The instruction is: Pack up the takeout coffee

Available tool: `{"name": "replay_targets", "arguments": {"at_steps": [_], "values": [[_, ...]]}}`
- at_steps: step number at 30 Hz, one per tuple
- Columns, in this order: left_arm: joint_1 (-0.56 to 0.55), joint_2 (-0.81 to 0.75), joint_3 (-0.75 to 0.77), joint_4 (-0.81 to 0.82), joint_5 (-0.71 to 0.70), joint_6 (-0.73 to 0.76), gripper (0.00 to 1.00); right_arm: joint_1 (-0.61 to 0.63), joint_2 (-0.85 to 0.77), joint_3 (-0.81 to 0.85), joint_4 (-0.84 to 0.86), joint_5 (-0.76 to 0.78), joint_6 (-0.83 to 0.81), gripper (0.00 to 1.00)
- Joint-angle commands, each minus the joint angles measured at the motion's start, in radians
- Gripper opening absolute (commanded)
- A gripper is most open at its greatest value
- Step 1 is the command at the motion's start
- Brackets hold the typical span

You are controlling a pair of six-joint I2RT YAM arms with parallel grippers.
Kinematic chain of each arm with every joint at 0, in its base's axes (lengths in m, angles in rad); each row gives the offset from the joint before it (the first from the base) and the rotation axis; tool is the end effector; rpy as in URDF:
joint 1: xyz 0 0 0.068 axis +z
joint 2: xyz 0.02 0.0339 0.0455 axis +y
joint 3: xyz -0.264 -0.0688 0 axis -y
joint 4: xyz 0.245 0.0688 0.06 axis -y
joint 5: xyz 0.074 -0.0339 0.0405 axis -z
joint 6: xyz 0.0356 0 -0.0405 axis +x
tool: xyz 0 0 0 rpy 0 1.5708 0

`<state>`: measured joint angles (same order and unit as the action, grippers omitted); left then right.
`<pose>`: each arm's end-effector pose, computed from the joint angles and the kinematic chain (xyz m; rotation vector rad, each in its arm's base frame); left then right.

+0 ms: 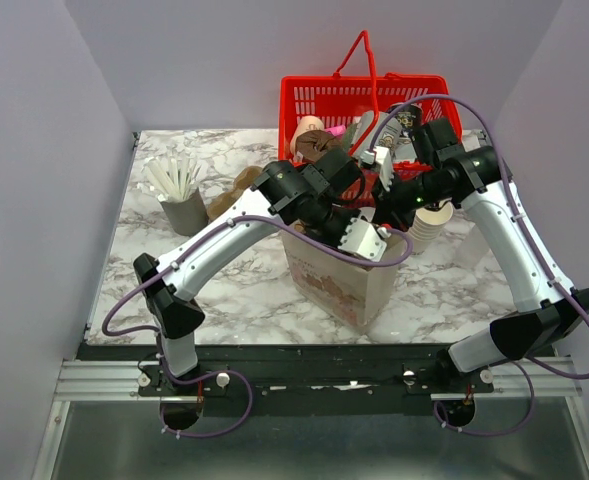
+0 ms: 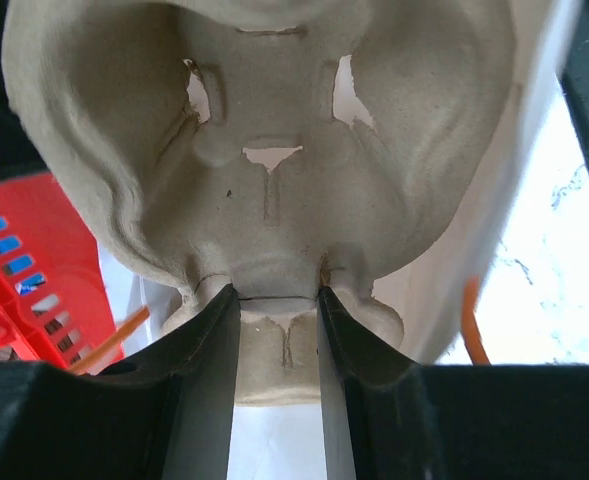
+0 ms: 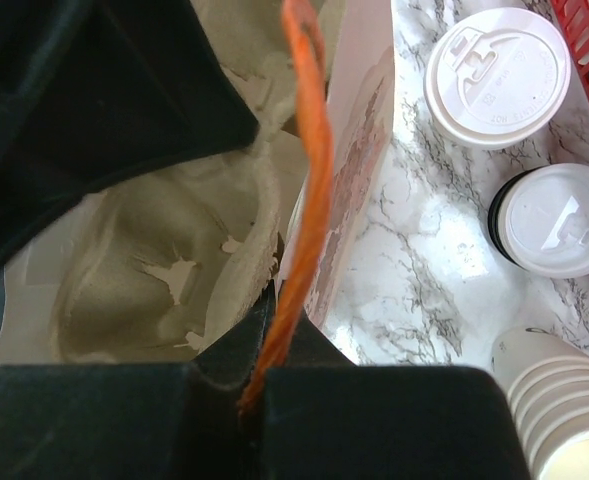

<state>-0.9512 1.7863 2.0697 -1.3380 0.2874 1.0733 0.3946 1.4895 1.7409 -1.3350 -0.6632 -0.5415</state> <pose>0.1940 -0.2894 0.4035 2.2499 1.2893 -0.3325 0.2396 0.1235 0.4055 -1.3175 2.1325 0.8121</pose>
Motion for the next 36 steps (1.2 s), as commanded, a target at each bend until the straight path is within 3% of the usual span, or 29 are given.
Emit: {"name": "replay_targets", "arguments": {"at_steps": [1, 17, 23, 29, 36], "values": [[-0.006, 0.044, 0.044, -0.174, 0.002, 0.071, 0.0, 0.006, -0.003, -0.004, -0.001, -0.006, 0.017, 0.0], [-0.034, -0.045, -0.065, -0.176, -0.054, 0.122, 0.0, 0.006, -0.012, 0.002, 0.046, 0.083, 0.014, 0.01], [-0.034, -0.028, -0.022, -0.174, -0.045, 0.174, 0.0, 0.006, 0.017, 0.068, 0.04, 0.114, 0.012, 0.01], [-0.029, -0.022, -0.023, -0.174, -0.077, 0.079, 0.0, 0.006, -0.012, 0.034, 0.025, 0.094, -0.034, 0.01], [-0.011, -0.053, -0.114, -0.176, -0.05, 0.151, 0.0, 0.006, -0.031, 0.008, 0.04, 0.06, -0.034, 0.01]]}}
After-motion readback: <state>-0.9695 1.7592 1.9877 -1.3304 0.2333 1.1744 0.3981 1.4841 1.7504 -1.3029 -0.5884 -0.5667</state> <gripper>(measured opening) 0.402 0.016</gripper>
